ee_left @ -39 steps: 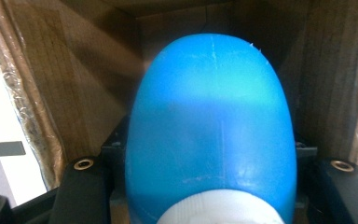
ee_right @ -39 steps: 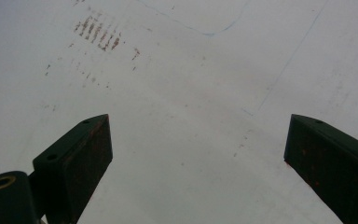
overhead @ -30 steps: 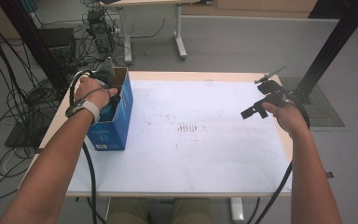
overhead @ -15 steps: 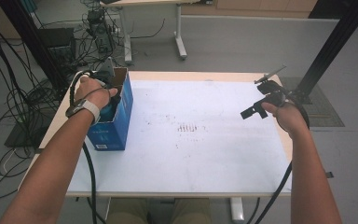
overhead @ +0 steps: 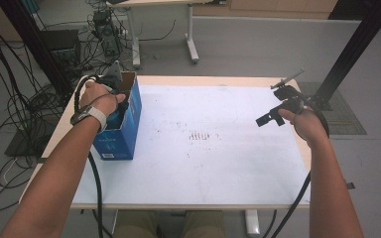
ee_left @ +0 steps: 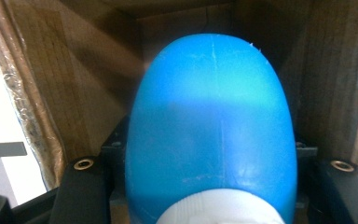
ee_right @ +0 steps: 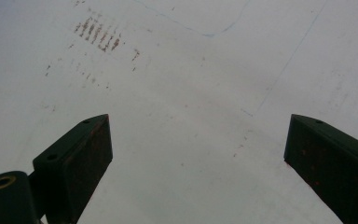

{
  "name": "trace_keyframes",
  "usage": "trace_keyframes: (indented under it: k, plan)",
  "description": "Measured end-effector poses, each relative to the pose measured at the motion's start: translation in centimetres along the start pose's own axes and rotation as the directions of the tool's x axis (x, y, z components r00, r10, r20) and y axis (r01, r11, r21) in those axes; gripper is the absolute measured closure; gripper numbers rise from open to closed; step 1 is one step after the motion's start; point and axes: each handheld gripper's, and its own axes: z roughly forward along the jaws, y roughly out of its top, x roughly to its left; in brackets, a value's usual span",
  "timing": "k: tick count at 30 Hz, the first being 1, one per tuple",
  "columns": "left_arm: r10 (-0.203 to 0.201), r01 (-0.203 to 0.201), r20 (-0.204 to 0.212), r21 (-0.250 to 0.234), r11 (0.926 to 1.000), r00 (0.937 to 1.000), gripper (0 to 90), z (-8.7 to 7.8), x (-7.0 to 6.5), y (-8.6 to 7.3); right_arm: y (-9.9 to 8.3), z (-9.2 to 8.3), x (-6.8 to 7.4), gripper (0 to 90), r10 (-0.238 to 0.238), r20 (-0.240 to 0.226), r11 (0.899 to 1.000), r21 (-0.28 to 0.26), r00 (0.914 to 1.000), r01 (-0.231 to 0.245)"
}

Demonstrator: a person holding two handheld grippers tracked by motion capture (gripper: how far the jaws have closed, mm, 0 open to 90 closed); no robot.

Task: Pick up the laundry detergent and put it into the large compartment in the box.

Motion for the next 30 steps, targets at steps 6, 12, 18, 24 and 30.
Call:
trace_keyframes:
  k: [6,12,18,24,30]
  plan:
    - [-0.001,0.001,-0.001,-0.001,1.0000,1.0000,38.4,0.00,-0.08,-0.01,-0.09,0.02,-0.03,7.4,0.000,-0.002,1.000,-0.002,1.0000,0.000]
    - [0.001,-0.001,0.001,-0.001,1.0000,1.0000,38.4,0.01,0.02,0.01,-0.12,0.04,-0.04,7.4,0.002,-0.003,1.000,-0.002,1.0000,-0.002]
    - [0.001,-0.001,0.001,-0.008,1.0000,1.0000,38.4,0.05,0.00,-0.11,-0.14,0.11,-0.10,7.4,0.002,-0.005,1.000,0.000,1.0000,-0.002]
    - [0.004,-0.004,0.001,-0.005,1.0000,1.0000,38.4,0.03,0.00,-0.03,-0.17,0.12,-0.14,7.4,0.006,-0.006,1.000,0.002,1.0000,-0.006]
    - [0.008,-0.008,0.002,-0.008,0.9999,1.0000,38.3,0.05,-0.01,-0.04,-0.14,0.11,-0.12,7.4,0.006,-0.006,1.000,0.002,1.0000,-0.006]
